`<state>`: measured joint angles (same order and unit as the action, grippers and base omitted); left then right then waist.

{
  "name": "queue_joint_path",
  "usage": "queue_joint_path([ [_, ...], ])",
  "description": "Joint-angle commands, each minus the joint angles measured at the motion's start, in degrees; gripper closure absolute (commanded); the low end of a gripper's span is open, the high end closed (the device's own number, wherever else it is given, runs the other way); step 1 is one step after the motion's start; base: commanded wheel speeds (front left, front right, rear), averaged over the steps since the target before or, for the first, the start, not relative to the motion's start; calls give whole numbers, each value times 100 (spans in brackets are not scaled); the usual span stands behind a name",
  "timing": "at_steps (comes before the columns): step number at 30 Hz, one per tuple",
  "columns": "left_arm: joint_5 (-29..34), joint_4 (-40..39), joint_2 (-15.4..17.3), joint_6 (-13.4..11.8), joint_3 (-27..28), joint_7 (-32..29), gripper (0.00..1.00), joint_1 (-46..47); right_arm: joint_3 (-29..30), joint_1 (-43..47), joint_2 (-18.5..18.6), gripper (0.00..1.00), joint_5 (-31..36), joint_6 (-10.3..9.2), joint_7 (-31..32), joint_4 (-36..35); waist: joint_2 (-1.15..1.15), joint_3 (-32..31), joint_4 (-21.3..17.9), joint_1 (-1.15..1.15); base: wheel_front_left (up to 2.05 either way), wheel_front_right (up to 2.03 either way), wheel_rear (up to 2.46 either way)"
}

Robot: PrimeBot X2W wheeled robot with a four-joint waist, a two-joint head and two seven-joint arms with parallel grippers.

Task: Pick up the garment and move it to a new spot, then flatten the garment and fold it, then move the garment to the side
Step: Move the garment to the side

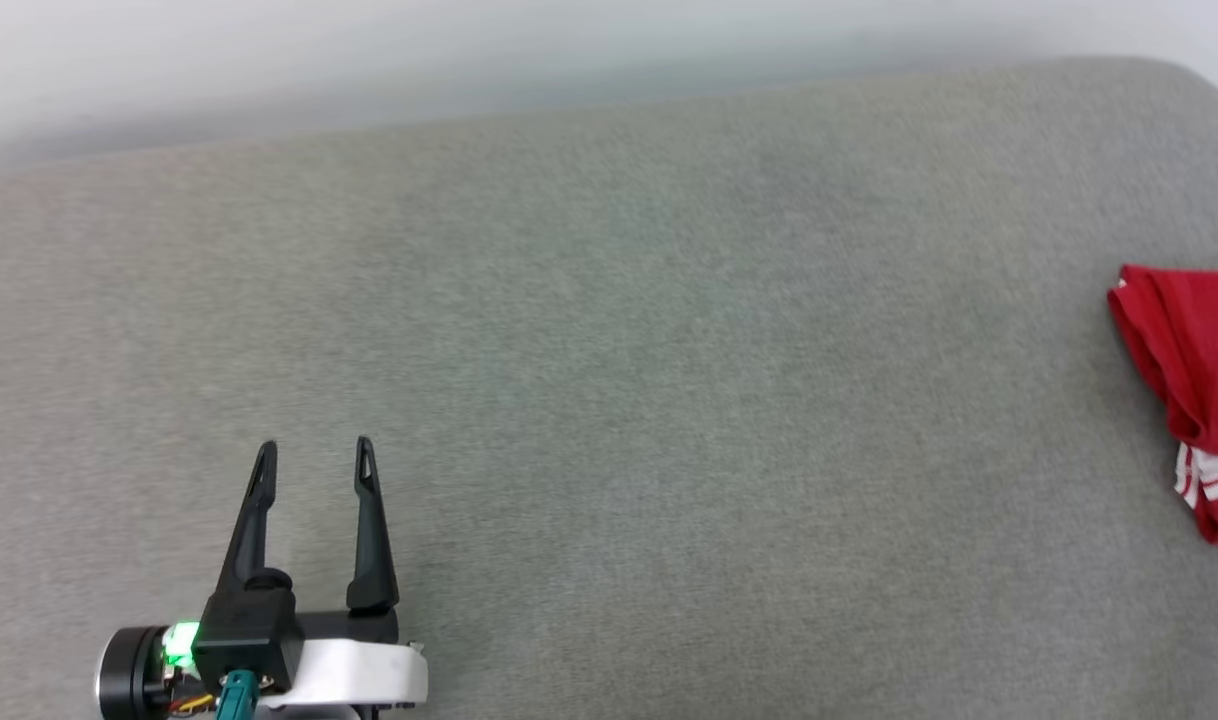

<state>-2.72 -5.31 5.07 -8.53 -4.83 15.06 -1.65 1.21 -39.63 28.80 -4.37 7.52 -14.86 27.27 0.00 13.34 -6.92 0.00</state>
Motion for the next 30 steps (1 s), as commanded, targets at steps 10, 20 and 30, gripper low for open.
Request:
queue_joint_path([
  [10,-7,200,-88,135,45,14,0,-298,171,1951,-1517,0,-68,-7,-28,-1868,0,-616,458,0,0,0,0],
  [20,43,407,-126,234,39,14,0,-524,246,3482,-2229,0,-308,-7,-30,-2139,0,-1055,603,0,0,0,0],
  [30,92,537,-156,277,1,14,0,-757,211,4484,-2540,0,-357,-6,-30,-2654,0,-1354,701,0,0,0,0],
])
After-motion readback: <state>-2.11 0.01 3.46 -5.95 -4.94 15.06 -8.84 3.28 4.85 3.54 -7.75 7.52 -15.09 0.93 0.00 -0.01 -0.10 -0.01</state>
